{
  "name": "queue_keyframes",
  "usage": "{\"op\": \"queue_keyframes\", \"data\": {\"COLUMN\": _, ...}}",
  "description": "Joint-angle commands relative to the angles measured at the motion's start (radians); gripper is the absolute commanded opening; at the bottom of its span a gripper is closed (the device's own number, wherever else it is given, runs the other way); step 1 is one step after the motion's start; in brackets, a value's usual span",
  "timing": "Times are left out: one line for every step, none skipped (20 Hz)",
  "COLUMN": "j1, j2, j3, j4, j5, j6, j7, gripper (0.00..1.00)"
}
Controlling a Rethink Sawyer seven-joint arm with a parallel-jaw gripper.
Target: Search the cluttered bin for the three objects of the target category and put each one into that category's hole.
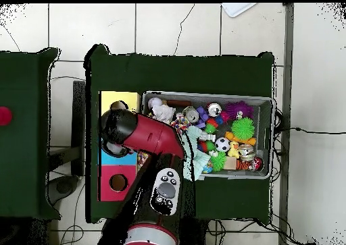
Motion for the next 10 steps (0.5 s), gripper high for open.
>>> {"op": "queue_keyframes", "data": {"j1": -0.038, "j2": 0.045, "j3": 0.087, "j4": 0.081, "j5": -0.035, "j6": 0.006, "j7": 0.104, "gripper": 0.0}}
{"op": "queue_keyframes", "data": {"j1": -0.037, "j2": 0.043, "j3": 0.088, "j4": 0.084, "j5": -0.032, "j6": 0.008, "j7": 0.107, "gripper": 0.0}}
{"op": "queue_keyframes", "data": {"j1": -0.037, "j2": 0.045, "j3": 0.089, "j4": 0.084, "j5": -0.031, "j6": 0.004, "j7": 0.109, "gripper": 0.0}}
{"op": "queue_keyframes", "data": {"j1": -0.038, "j2": 0.049, "j3": 0.091, "j4": 0.084, "j5": -0.03, "j6": 0.0, "j7": 0.109, "gripper": 0.0}}
{"op": "queue_keyframes", "data": {"j1": -0.04, "j2": 0.051, "j3": 0.093, "j4": 0.082, "j5": -0.032, "j6": -0.002, "j7": 0.104, "gripper": 0.0}}
{"op": "queue_keyframes", "data": {"j1": -0.04, "j2": 0.051, "j3": 0.096, "j4": 0.083, "j5": -0.032, "j6": -0.003, "j7": 0.101, "gripper": 0.0}}
{"op": "queue_keyframes", "data": {"j1": -0.041, "j2": 0.049, "j3": 0.096, "j4": 0.084, "j5": -0.033, "j6": -0.004, "j7": 0.1, "gripper": 0.0}}
{"op": "queue_keyframes", "data": {"j1": -0.041, "j2": 0.045, "j3": 0.095, "j4": 0.085, "j5": -0.034, "j6": -0.001, "j7": 0.101, "gripper": 0.0}}
{"op": "queue_keyframes", "data": {"j1": -0.041, "j2": 0.044, "j3": 0.087, "j4": 0.077, "j5": -0.042, "j6": 0.008, "j7": 0.104, "gripper": 0.0}}
{"op": "queue_keyframes", "data": {"j1": -0.032, "j2": 0.037, "j3": 0.061, "j4": 0.064, "j5": -0.062, "j6": 0.018, "j7": 0.116, "gripper": 0.0}}
